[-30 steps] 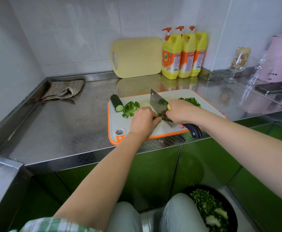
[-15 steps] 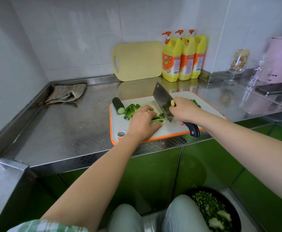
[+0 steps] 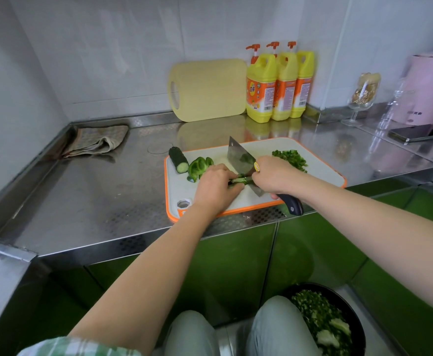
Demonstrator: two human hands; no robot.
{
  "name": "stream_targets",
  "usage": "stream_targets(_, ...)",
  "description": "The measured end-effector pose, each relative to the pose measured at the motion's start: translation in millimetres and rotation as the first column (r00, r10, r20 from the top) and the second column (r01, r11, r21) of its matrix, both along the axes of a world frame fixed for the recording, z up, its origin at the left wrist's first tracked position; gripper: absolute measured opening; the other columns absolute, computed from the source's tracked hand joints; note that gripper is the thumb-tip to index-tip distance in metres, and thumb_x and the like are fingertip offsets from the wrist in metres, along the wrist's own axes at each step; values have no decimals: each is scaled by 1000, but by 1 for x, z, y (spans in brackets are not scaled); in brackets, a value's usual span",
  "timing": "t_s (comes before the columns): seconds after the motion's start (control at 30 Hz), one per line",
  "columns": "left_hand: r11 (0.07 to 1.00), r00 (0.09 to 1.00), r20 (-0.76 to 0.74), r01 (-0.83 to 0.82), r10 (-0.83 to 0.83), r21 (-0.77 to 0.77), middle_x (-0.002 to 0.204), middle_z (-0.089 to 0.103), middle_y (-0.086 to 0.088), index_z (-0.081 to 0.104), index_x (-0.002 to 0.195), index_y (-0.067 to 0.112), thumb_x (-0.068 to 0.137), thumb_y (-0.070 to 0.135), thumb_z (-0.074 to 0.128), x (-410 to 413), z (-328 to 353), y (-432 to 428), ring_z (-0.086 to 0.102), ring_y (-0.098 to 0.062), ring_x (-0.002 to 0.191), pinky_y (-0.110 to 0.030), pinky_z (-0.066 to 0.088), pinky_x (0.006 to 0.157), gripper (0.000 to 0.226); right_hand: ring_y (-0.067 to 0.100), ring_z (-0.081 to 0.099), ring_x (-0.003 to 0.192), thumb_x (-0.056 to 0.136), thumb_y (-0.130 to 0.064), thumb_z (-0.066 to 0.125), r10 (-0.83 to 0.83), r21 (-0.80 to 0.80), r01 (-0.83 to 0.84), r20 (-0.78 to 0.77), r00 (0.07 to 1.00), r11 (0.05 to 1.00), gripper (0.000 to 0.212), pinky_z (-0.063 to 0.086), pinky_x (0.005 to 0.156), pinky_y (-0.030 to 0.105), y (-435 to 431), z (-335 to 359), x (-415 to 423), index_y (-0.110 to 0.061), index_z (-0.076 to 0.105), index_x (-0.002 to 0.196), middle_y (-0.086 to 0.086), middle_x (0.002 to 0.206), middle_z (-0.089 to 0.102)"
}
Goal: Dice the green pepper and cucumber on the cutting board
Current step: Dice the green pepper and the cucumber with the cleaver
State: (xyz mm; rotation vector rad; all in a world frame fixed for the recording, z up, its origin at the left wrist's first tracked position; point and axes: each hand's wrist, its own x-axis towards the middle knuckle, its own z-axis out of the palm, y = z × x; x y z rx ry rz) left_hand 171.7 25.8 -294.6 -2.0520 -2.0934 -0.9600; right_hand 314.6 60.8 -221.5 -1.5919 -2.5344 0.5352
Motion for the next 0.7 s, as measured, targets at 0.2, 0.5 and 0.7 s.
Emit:
stream_targets(0.2, 1000, 1000, -5, 2, -2, 20, 97, 67, -10, 74, 105, 11, 86, 33, 67, -1, -1, -2, 58, -28, 96, -33, 45, 81, 30, 22, 57, 45, 97, -14, 37, -17, 60, 25, -133, 991, 998, 13, 35, 44, 24, 3, -1, 9, -11, 41, 85, 6, 72, 50)
stream_targets(0.5, 999, 1000, -14, -23, 23, 33, 75, 69, -8, 74, 73, 8, 85, 24, 67, 1, -1, -3, 59, -29, 78, -36, 45, 69, 21, 22, 52, 43, 91, -3, 38, 51, -43, -46, 129, 990, 998, 20, 31, 37, 18, -12, 19, 5, 3, 56, 98, 16, 65, 58)
stream_targets(0.7, 999, 999, -6, -34, 34, 13, 69, 66, -9, 67, 63, 7, 83, 20, 65, 0, -1, -1, 58, -29, 74, -39, 46, 65, 24, 25, 53, 40, 90, -5, 40, 12, -30, -11, 54, 998, 999, 17, 35, 41, 22, -5, 6, -2, 2, 54, 94, 22, 72, 63)
